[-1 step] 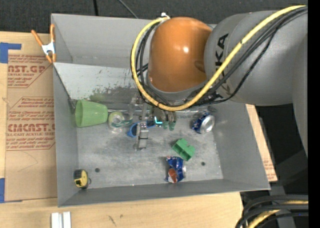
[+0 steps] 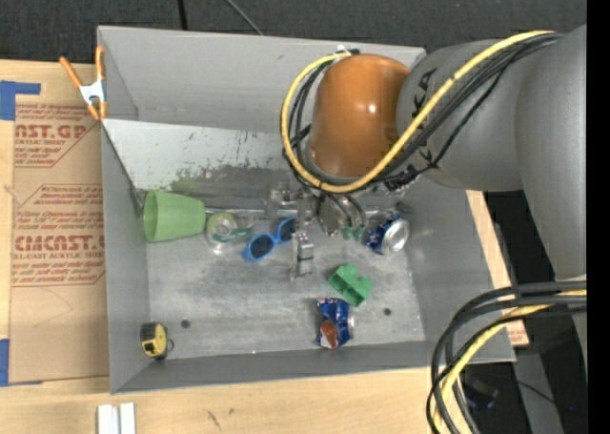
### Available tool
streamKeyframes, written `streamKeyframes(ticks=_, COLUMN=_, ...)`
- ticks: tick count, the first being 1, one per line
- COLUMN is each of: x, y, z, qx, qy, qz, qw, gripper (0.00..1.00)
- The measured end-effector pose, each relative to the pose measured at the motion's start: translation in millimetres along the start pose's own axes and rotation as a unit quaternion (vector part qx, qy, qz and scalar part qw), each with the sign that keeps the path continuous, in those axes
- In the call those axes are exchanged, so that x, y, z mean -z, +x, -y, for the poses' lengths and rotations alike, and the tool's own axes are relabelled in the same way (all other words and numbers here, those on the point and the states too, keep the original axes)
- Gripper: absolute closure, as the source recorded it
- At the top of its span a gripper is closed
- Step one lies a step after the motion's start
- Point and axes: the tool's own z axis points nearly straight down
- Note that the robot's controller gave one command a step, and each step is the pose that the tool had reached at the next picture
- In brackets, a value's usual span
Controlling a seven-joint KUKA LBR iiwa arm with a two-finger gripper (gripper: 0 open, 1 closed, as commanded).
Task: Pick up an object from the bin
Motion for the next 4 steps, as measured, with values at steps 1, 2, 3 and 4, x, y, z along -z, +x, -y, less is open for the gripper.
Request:
streamKeyframes(ticks=1, x=-70.0, y=-6.6, z=16.3, qx=0.017, qy=-0.001, qz=-0.0002, qw=0.9998, gripper=0.00)
streamKeyframes(ticks=2, x=-65.8, y=-8.2, z=15.5, qx=0.018, qy=-0.002, qz=0.0026, qw=0.9998, gripper=1.00)
streamKeyframes(ticks=3, x=31.4, y=13.7, z=5.3, qx=0.020, qy=-0.001, qz=0.0064, qw=0.9998, gripper=1.00)
streamKeyframes(ticks=4, x=150.3, y=6.3, z=-6.9, qx=0.020, qy=0.000, qz=0.0079, qw=0.9998, gripper=1.00)
